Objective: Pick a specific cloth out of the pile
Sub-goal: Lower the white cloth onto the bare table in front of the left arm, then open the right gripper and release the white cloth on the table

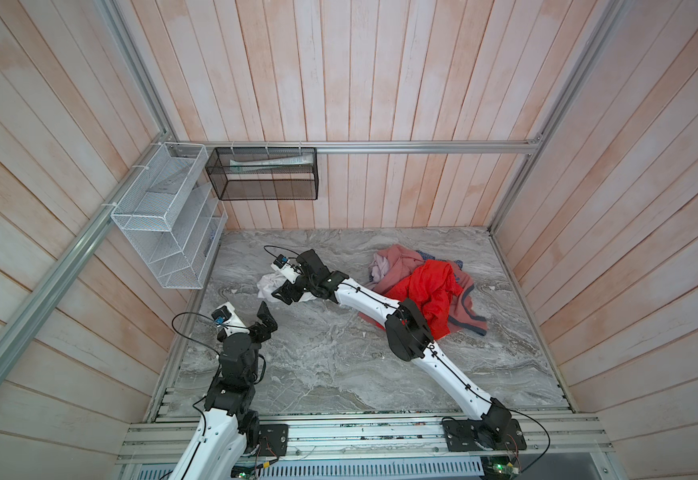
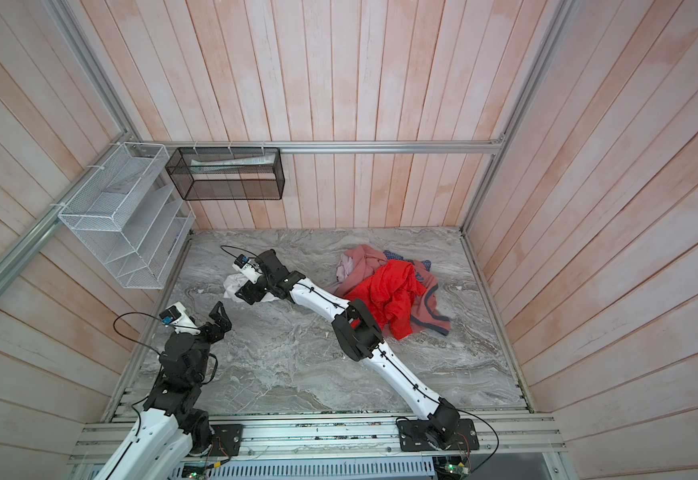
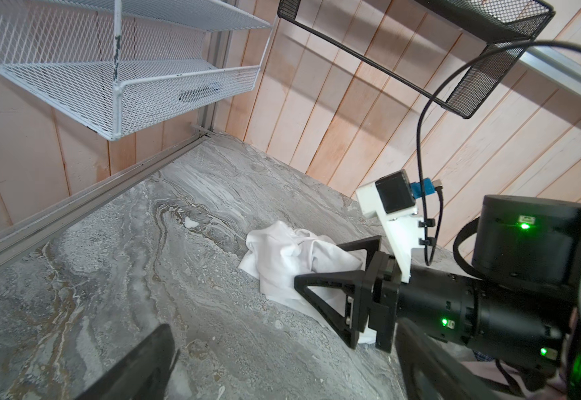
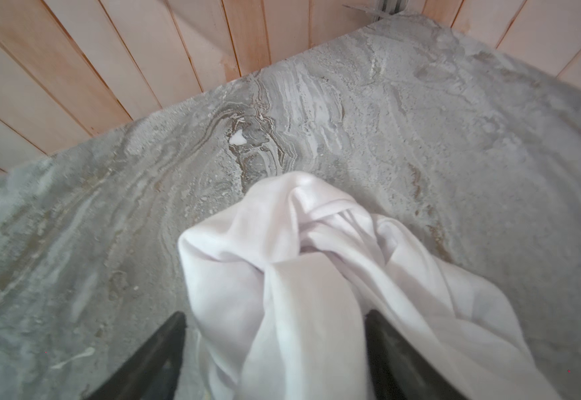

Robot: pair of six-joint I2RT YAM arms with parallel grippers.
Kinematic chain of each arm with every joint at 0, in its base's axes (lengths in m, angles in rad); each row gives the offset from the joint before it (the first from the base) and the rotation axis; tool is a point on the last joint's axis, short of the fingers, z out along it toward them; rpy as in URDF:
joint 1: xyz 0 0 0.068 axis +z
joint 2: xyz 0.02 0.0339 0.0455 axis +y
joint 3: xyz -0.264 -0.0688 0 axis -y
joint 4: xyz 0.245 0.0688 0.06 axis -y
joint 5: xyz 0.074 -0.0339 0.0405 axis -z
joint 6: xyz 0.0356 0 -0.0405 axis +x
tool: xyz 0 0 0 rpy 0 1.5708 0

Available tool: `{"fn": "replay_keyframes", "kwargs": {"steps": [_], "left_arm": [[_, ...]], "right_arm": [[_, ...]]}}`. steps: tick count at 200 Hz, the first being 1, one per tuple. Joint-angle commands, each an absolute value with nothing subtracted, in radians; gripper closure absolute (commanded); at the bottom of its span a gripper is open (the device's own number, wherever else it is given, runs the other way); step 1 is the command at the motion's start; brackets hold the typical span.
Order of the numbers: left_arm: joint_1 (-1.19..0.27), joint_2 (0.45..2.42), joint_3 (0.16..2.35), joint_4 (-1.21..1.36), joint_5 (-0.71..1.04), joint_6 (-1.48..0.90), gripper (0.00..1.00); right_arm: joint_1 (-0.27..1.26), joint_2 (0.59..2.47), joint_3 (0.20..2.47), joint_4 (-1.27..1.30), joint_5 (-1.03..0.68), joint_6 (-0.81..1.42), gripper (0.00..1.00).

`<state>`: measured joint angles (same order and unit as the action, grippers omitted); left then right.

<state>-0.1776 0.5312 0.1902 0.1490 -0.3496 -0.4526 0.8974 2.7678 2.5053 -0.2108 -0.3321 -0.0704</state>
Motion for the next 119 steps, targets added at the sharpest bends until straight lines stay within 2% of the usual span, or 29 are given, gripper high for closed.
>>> {"fn": "replay_keyframes", "kwargs": {"steps": [1,47,119], "left_arm": [[-0.173,0.535,0.202,0.155,-0.360,-0.432,0.00],[-0.173,0.536,0.218,0.153,-0.371,-0.424,0.00],[-0.173,0.563,0.245,0.166,-0.376,-0.411,0.00]], "right_arm": [[0.897,2.723,2.496,-0.238,-0.192,-0.110,0.09],[0.902,2.552,2.423,-0.198,-0.102,-0.170,0.04],[0.917,2.411,2.410,-0.189,-0.153,-0.211,0.02]]}}
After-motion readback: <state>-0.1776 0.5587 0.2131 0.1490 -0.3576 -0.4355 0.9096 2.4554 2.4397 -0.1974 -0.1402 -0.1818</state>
